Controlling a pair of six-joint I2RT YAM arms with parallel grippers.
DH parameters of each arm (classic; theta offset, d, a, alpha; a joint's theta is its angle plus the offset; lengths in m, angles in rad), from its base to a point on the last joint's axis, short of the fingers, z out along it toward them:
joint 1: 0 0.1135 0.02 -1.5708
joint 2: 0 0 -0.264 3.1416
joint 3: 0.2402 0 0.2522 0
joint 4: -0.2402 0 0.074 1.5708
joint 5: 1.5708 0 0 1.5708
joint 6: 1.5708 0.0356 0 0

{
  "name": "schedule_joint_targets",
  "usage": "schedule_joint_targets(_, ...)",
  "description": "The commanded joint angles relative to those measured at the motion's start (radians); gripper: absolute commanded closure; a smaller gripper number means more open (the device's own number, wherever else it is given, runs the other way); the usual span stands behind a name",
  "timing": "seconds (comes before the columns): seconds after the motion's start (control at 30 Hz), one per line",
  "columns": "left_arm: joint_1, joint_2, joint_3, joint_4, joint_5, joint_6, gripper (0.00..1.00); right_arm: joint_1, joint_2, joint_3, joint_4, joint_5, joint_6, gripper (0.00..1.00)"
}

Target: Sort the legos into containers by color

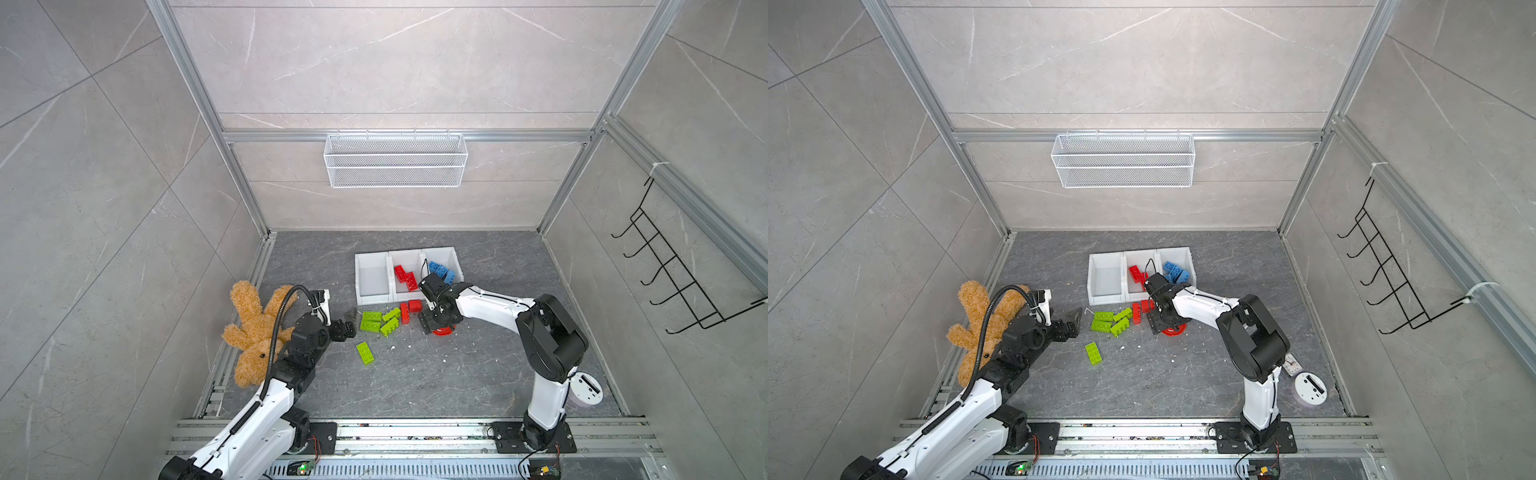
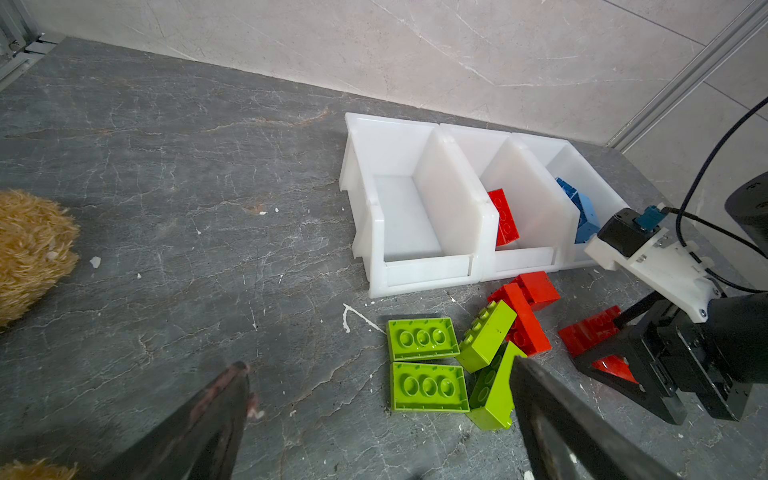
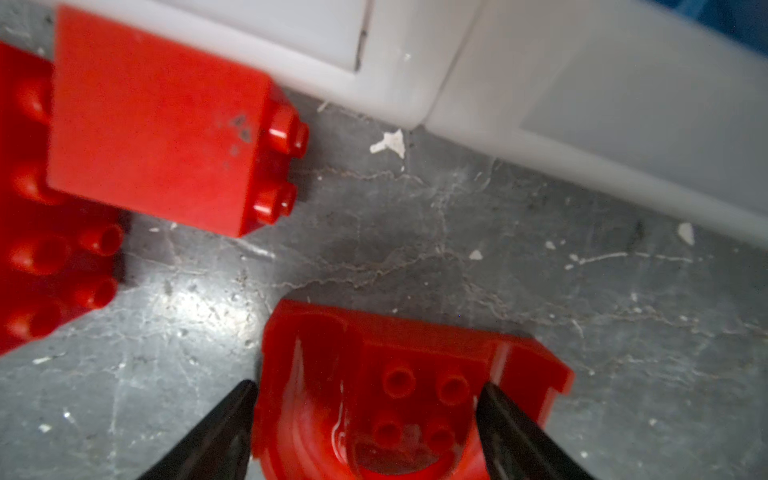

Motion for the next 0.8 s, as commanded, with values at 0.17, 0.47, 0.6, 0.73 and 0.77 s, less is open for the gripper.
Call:
schedule_joint_targets(0.17,0.002,-0.014,0.023,0.033,0.000,0.002,0.00,0.014,0.042,0.003,-0.036,0.058,0.001,0.32)
schedule_joint_targets(0.47,0.003,-0.017,0.024,0.029,-0.005,0.005,0.00,0.053,-0.036,0.035,-0.046,0.110,0.012,0.37)
schedule_joint_targets(0.6,0.002,-0.019,0.024,0.028,-0.005,0.006,0.00,0.077,-0.089,0.071,-0.041,0.108,0.019,0.38)
schedule_joint_targets(0.73,0.003,-0.022,0.023,0.025,-0.007,0.007,0.00,0.080,-0.109,0.134,-0.043,0.120,0.012,0.38)
schedule_joint_targets(0.77,0.003,-0.022,0.023,0.025,-0.006,0.008,0.00,0.080,-0.107,0.160,-0.044,0.123,0.006,0.38)
